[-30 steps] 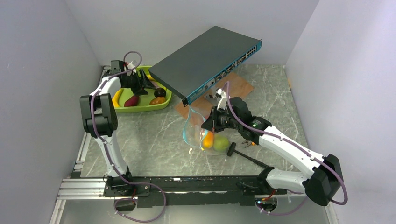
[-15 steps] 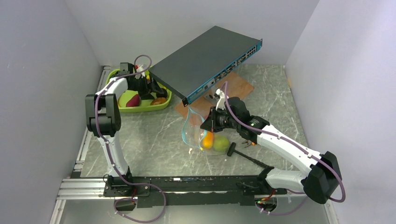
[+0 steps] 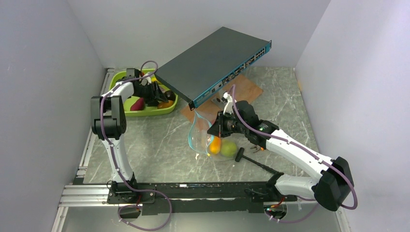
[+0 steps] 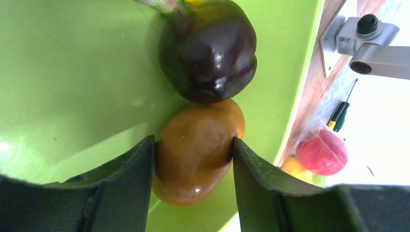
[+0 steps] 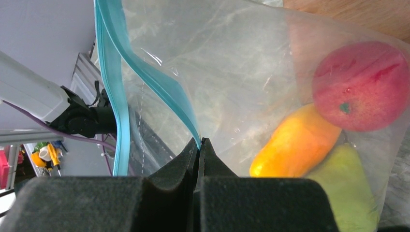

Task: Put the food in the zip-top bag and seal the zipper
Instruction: Pick up the fake vegetable from the bin, then place the fake vegetable in the zipper food storage bag.

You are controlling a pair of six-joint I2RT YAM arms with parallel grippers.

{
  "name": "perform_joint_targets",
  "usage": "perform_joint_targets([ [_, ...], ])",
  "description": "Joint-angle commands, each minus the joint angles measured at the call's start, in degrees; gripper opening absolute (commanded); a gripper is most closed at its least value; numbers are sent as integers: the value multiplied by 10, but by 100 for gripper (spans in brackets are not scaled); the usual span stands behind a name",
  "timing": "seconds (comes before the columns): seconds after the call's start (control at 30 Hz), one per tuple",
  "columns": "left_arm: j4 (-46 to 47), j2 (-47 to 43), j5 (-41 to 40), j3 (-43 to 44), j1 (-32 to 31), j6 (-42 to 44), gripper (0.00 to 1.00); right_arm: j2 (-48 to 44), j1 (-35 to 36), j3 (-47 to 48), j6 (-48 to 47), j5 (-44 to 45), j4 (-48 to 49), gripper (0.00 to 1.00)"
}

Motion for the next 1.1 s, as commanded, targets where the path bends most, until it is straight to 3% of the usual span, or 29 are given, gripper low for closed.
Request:
perform_joint_targets([
  [0.0,-17,-13,-8,18,-3,16,47,-14,0,-3,0,-4,23,0],
  [0.1,-31,-31,-13,28,8,15,29,-21,0,-5,-1,2,20,0],
  [0.33,-33,-143,-14,4,74,1,8,-24,0,-4,-1,2,14,0],
  [0.37,-33,-165,-12,-11,85,-1,1,-23,0,-5,0,1,16,0],
  [0.57,-24,-312,22,-116,106,6,0,-18,-1,-9,13,-10,25,0],
  [0.77,28,-502,56,-293,105,-27,0,-16,-1,-13,30,-18,27,0],
  [0.97,82,-721,99,-446,89,-122,0,-11,-1,-12,37,-23,23,0],
  [1.07,122,-809,81,-480,24,-198,0,-3,0,-14,48,-35,33,0],
])
